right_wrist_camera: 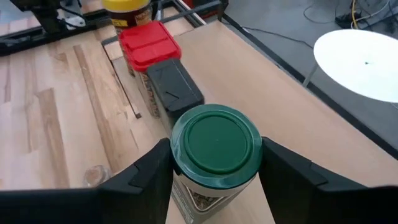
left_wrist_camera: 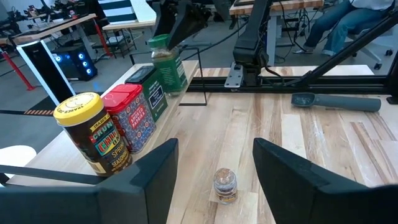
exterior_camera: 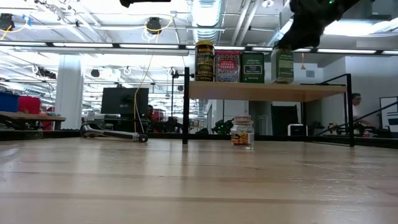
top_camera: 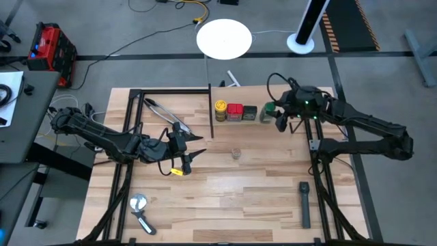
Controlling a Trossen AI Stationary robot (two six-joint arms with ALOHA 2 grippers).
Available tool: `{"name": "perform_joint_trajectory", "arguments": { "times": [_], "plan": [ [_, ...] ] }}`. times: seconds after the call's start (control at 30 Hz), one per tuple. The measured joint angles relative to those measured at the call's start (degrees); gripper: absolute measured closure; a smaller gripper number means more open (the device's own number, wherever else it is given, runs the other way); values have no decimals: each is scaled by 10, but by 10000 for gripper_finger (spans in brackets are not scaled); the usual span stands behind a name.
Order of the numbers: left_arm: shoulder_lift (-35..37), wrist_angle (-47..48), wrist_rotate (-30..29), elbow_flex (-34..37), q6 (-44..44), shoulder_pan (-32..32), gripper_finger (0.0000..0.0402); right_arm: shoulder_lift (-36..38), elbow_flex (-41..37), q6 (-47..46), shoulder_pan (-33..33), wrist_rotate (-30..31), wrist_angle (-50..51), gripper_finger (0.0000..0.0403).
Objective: Shelf spices
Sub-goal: Remove the green seasoning bottle from the shelf
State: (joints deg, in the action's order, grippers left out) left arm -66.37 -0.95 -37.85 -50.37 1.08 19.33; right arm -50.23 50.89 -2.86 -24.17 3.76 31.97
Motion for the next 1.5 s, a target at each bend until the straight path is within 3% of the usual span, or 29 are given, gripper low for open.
{"name": "perform_joint_trajectory", "arguments": {
  "times": [0.37,0.73,0.9,1.13,1.5],
  "plan": [
    [0,-1,0,0,0,0,201,0,-9,-81,84,35,23,198],
    [0,-2,-1,0,0,0,201,0,-37,-183,280,222,32,198],
    [0,-3,0,0,6,0,201,-10,-37,-223,339,278,46,198],
    [0,-3,0,0,22,0,201,-36,-51,-257,387,350,39,198],
    [0,-14,0,0,28,0,201,-46,-170,-257,392,351,-125,198]
  ]
}}
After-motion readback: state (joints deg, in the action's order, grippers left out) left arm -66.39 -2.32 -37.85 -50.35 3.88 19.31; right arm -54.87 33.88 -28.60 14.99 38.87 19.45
